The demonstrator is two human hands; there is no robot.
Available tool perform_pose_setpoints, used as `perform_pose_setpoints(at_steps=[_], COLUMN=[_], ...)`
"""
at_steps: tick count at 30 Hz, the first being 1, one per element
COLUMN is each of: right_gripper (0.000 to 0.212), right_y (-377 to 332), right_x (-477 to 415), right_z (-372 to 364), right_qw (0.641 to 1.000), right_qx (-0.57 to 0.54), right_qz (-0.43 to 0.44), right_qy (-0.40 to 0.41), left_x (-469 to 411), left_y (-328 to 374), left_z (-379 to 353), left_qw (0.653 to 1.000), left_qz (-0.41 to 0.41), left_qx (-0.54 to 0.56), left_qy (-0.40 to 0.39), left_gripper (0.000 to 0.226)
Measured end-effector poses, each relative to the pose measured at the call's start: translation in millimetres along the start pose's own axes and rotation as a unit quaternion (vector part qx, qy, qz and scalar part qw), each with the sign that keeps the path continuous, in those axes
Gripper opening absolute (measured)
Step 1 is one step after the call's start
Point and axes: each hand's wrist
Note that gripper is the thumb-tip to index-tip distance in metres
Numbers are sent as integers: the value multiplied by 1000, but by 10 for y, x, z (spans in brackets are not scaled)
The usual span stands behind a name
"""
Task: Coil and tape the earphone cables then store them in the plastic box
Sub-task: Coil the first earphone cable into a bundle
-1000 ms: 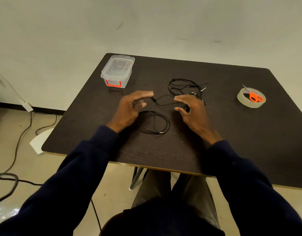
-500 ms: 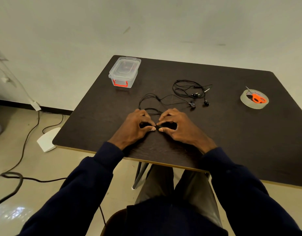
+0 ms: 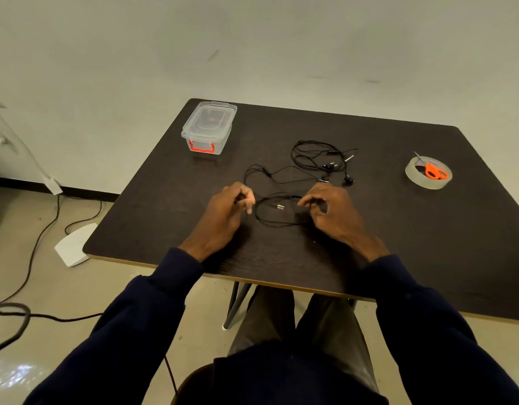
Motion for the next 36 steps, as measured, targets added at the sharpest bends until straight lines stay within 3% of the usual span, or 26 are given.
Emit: perform_pose_setpoints(at_steps=[3,5,9,12,15,19,22,25,29,31,33,36], right_gripper=[34,39,48,49,50,19,16,16,12,14,18,19], right_y=[-125,-296,-603,-642,-600,-532,-447,-361,-292,-273,-275,-323], right_x=[-49,-120,-258,-324,-336,-356,-410,-456,-520,-555,-584,-598], right_z=[12,19,34,63,113,137,211,261,243,230,207,143], right_qw=[991,980,925,899,892,935,950,955,945,944,942,944], right_qx=[-32,-122,-374,-434,-448,-354,-310,-294,-316,-319,-323,-319], right_qz=[31,62,67,19,-15,-6,6,-6,-37,-35,-28,-4], right_qy=[124,142,-20,-55,-56,-7,36,38,72,81,88,83], left_x=[-97,-183,-354,-485,-549,-500,-446,-449,-481,-516,-551,-591], left_y=[175,286,443,531,544,525,496,492,614,679,739,743], left_z=[73,89,163,240,284,195,144,161,254,296,318,272], left_qw=[976,942,864,835,841,926,962,986,990,986,964,857], left_qz=[41,67,67,59,47,52,93,119,138,146,170,213], left_qx=[209,328,498,547,538,369,240,101,18,42,177,443], left_qy=[45,33,-20,4,35,55,95,50,-27,-63,-103,-154], left_gripper=[18,24,25,26,32,31,16,17,32,34,30,24])
Point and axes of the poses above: each hand's wrist, its own x-axis away from the middle knuckle, its own z-axis out of the back of the hand, y = z × x, and after that the axes turned 4 degrees about -y, right-handed
